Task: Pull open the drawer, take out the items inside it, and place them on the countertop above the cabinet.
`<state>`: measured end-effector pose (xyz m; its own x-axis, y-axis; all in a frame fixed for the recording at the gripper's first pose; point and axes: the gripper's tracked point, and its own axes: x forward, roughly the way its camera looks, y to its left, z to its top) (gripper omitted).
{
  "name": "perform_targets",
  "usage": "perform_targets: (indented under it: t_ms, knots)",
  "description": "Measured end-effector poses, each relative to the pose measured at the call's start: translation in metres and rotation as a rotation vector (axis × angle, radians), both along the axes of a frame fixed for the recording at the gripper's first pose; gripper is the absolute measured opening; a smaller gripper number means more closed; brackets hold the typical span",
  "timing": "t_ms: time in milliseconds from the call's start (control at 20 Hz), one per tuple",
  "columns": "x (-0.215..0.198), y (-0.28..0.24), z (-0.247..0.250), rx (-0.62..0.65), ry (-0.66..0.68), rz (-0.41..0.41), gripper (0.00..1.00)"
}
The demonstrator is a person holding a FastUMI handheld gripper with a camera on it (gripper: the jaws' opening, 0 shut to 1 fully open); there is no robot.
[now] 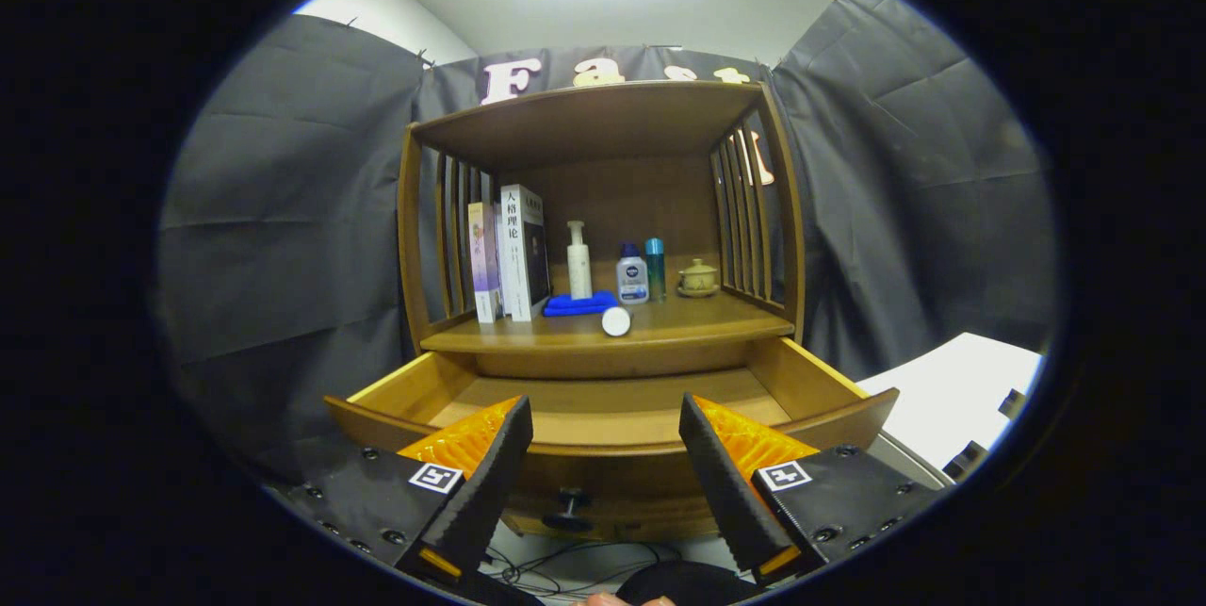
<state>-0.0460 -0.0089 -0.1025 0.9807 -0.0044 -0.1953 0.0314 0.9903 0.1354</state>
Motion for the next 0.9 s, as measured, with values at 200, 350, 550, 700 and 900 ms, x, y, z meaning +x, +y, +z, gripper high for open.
perform_targets:
  t_ms: [200,350,550,700,900]
  knots:
    - [-0.015,0.008,-0.023,-0.034,0.034,-0.002,0.98]
    - [-0.015,0.015,-0.042,-0.031,0.057,-0.009,0.98]
    - [-0.006,0.016,-0.062,-0.067,0.094,-0.013,0.98]
    - [0.001,0.017,-0.075,-0.068,0.118,-0.021,0.98]
    - [0.006,0.024,-0.084,-0.068,0.134,-0.027,0.98]
